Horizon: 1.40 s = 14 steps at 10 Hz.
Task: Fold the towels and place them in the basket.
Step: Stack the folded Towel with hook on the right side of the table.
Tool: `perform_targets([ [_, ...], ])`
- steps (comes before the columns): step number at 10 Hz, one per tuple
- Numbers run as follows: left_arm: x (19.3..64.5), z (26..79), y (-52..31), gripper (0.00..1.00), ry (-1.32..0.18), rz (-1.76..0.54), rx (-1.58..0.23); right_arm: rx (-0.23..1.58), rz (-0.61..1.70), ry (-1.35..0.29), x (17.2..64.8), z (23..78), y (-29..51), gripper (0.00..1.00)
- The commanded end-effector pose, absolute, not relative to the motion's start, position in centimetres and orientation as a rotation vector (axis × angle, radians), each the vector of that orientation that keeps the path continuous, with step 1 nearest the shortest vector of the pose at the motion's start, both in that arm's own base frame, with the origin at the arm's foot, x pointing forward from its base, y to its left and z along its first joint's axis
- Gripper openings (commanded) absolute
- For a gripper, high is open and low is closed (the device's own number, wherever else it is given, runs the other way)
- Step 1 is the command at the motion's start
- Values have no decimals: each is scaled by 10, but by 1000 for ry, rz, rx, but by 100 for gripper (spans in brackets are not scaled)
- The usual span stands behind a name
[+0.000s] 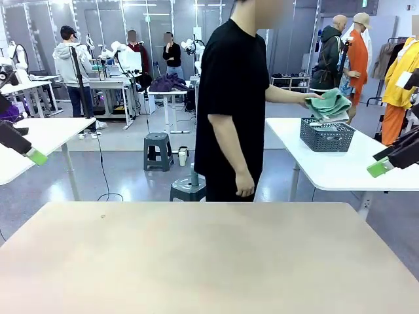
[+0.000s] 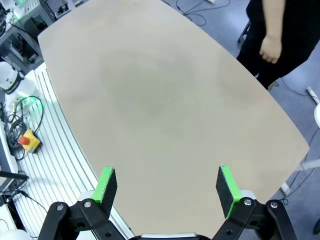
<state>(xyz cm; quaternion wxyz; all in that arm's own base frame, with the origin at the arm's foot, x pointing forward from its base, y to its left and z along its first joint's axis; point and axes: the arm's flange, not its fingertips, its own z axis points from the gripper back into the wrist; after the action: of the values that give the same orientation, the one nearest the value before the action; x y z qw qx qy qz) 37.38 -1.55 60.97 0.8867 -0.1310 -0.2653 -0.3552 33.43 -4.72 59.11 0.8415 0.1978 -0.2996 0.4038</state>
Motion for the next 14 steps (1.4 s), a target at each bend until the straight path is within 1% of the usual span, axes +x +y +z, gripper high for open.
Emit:
perform_targets([
  [1, 377, 614, -17, 100, -544, -734, -276, 420, 857, -634, 336, 593, -45, 100],
  [14, 377, 614, -17, 100, -544, -734, -276, 420, 857, -634, 336, 593, -45, 100],
])
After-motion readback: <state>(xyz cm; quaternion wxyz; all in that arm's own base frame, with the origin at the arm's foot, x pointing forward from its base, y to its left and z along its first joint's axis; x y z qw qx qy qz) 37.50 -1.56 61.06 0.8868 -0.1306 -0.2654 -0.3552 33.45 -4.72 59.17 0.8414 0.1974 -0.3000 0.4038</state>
